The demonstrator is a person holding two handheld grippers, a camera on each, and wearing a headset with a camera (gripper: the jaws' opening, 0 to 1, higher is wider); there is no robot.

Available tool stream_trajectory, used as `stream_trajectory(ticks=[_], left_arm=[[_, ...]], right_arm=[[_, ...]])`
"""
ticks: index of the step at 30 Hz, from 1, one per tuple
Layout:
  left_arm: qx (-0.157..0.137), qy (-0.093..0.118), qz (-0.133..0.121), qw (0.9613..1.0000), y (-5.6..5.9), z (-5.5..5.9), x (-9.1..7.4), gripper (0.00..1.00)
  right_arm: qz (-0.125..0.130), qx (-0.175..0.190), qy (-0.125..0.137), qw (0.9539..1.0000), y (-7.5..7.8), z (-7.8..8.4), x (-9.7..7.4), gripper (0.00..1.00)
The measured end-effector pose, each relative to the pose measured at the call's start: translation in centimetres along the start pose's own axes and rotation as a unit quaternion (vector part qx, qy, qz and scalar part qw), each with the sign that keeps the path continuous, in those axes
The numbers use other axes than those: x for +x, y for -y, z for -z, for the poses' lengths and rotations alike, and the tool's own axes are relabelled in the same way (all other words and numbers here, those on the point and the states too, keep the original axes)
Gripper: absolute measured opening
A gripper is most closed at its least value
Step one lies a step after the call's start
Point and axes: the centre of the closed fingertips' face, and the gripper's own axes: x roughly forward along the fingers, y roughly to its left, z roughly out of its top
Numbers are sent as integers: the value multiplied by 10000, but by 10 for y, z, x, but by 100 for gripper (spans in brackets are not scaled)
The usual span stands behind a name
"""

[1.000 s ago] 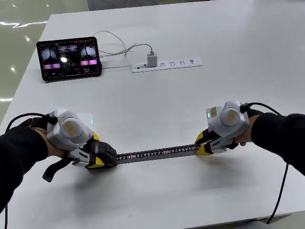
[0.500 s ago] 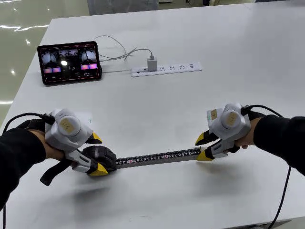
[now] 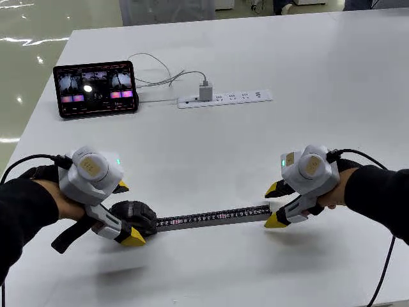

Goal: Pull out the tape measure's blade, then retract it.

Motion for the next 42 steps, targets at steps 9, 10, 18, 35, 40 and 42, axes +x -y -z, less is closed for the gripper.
stream_trajectory(ticks=[9, 10, 18, 35, 40, 42], left_arm=[[-376, 339, 20, 9987, 2, -12, -3, 99], [-371, 344, 13, 9987, 2, -12, -4, 99], [-538, 446, -113, 9975, -1, -10, -5, 99], [-1517, 1162, -549, 9800, -23, -16, -20, 99], [-1559, 1213, -616, 9784, -22, -8, -21, 99], [-1610, 1245, -655, 9769, -22, -6, -22, 99]], right_arm=[[69, 105, 153, 9998, -2, -6, -1, 48], [73, 126, 159, 9998, -2, -6, -1, 49], [166, 288, 195, 9993, -5, -5, -2, 61], [578, 710, 463, 9947, 0, -2, -16, 80], [612, 856, 525, 9931, 0, 4, -20, 81], [676, 916, 547, 9920, 1, 6, -22, 82]])
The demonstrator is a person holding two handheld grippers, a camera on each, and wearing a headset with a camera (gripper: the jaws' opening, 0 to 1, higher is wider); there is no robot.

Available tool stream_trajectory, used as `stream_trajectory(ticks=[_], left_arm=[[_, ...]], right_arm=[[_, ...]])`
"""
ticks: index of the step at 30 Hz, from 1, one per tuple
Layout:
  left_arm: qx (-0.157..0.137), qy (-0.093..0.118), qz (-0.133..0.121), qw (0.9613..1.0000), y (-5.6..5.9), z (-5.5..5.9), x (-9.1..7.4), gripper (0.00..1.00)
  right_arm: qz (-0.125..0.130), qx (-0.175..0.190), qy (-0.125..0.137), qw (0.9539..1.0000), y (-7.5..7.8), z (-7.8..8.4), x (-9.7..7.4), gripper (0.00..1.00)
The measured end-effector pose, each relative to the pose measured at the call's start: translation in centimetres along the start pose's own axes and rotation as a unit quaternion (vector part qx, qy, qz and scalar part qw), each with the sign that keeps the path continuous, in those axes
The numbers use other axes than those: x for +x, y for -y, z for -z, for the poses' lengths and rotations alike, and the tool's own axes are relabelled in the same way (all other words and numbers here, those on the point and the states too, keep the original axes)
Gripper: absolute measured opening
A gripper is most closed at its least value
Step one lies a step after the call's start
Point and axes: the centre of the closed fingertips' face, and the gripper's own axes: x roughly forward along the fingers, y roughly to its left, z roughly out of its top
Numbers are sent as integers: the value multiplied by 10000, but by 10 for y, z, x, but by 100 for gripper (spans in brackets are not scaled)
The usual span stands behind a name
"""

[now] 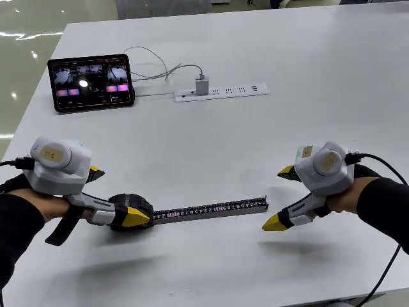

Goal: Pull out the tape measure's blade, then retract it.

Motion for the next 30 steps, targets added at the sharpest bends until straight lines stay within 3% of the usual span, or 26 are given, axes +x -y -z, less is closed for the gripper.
stream_trajectory(ticks=[3, 16, 20, 21, 26, 30], left_arm=[[-104, 52, -27, 9999, -1, 3, -2, 99], [-96, 494, -591, 9970, -17, 7, -16, 99], [-22, 652, -646, 9958, -14, 10, -19, 99], [14, 706, -761, 9946, -16, 11, -21, 99], [-156, 748, -801, 9939, -13, 24, -27, 99], [-251, 900, -903, 9915, -12, 29, -37, 99]], right_arm=[[120, 169, 78, 9998, 4, 2, -3, 84], [387, 512, 366, 9973, 6, 8, -19, 92], [483, 599, 452, 9960, 3, 8, -25, 92], [498, 631, 480, 9956, 2, 9, -26, 93], [628, 680, 587, 9940, 1, 13, -35, 98], [719, 731, 668, 9925, -1, 17, -44, 99]])
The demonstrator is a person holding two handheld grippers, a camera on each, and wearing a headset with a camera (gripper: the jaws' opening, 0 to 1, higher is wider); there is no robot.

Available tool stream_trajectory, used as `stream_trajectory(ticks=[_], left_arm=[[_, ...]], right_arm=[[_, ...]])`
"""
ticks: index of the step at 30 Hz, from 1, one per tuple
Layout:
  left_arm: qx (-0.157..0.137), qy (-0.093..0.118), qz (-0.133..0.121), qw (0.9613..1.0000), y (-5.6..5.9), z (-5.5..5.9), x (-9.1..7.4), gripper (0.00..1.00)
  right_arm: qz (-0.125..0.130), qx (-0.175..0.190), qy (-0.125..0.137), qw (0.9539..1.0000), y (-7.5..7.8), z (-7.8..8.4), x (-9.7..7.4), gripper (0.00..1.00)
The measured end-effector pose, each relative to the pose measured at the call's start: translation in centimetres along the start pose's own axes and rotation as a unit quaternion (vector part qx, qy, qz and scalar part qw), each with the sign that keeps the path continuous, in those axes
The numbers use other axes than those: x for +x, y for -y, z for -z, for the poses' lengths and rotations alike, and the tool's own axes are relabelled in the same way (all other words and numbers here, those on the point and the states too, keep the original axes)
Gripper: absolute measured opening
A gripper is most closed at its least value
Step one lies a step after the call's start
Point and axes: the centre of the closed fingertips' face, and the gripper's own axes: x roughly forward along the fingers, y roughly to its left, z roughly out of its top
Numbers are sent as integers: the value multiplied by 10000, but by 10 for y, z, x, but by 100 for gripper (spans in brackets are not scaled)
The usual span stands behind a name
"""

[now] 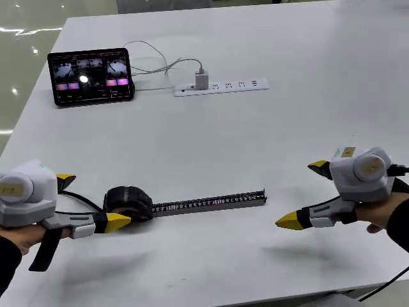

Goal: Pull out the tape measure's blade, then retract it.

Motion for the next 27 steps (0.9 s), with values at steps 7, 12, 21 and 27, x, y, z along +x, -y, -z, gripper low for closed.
stream_trajectory(ticks=[7, 12, 21, 27], left_arm=[[77, 58, -112, 9999, 3, 10, -15, 99], [19, 151, -149, 9998, 5, 20, -23, 99], [85, 187, -254, 9995, 7, 27, -36, 99], [77, 195, -186, 9996, 14, 28, -41, 99]], right_arm=[[147, 82, 172, 9997, 0, 8, -19, 99], [111, 51, 222, 9997, -5, 13, -32, 99], [268, 50, 283, 9992, -11, 20, -51, 99], [454, 4, 292, 9985, -14, 27, -59, 99]])
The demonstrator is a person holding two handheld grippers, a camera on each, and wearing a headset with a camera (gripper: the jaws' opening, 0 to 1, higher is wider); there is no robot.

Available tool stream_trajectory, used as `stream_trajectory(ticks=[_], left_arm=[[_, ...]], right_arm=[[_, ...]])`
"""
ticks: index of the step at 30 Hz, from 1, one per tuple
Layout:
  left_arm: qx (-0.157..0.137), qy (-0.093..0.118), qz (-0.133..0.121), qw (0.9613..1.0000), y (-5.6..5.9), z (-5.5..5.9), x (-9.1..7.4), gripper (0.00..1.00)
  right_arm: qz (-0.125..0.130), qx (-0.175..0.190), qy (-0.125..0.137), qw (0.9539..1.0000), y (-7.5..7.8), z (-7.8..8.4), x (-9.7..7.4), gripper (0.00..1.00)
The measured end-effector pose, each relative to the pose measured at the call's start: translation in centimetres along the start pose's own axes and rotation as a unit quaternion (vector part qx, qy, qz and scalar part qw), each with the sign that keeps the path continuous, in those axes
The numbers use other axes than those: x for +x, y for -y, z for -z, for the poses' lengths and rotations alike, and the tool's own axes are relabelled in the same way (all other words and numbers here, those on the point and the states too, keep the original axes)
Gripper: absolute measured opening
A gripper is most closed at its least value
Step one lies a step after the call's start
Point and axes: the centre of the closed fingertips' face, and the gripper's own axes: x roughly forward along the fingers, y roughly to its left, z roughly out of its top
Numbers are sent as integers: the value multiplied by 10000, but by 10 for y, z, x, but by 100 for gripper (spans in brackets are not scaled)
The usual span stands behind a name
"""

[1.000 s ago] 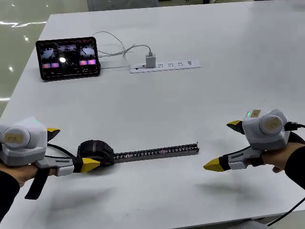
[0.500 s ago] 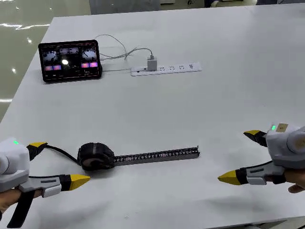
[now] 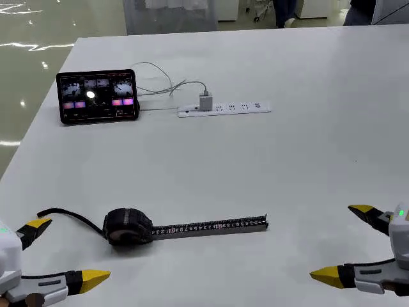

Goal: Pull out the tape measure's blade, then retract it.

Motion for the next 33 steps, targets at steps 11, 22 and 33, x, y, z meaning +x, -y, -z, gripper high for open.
stream_trajectory(ticks=[11, 22, 33], left_arm=[[-30, 95, 3, 10000, 3, 0, -7, 99], [45, 119, 30, 9999, 4, -8, -6, 99], [-60, -20, -14, 10000, 4, -3, -3, 99]], right_arm=[[207, 286, -3, 9994, 10, 15, -21, 99], [155, 481, -106, 9987, 5, 24, -24, 99], [205, 421, -129, 9988, 3, 30, -28, 99]])
